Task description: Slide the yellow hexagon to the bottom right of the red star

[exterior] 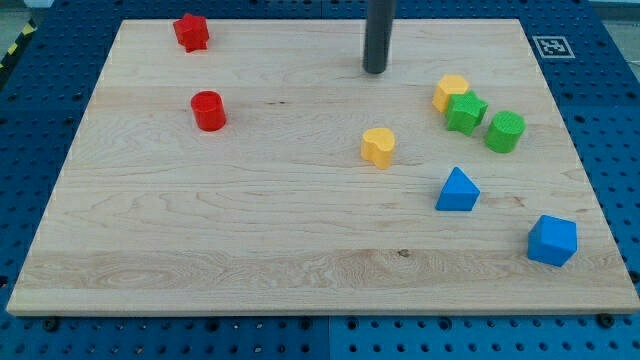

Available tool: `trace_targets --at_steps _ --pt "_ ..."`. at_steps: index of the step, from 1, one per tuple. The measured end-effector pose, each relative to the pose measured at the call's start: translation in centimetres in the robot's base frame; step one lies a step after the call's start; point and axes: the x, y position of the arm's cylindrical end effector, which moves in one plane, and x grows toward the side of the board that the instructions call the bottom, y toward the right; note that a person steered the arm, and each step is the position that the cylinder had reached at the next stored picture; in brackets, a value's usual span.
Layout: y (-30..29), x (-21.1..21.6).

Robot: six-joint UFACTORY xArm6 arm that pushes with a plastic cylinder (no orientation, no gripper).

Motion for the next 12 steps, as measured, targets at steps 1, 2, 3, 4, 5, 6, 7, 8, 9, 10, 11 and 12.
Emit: trace_targets --at_steps 1,2,3,4,5,6,7,8,9,10,11,12 --pt "8.4 0.0" --pt "12.4 4.6" --pt "11.9 7.4" --pt "7.8 7.4" --pt "3.5 7.3" --pt "0.5 7.1" --pt "-1.9 5.8" --pt "-3.6 4.8" --pt "-5.4 4.1" --pt "-7.6 3.2" --pt "-10.0 2.7" --pt "-12.2 2.7"
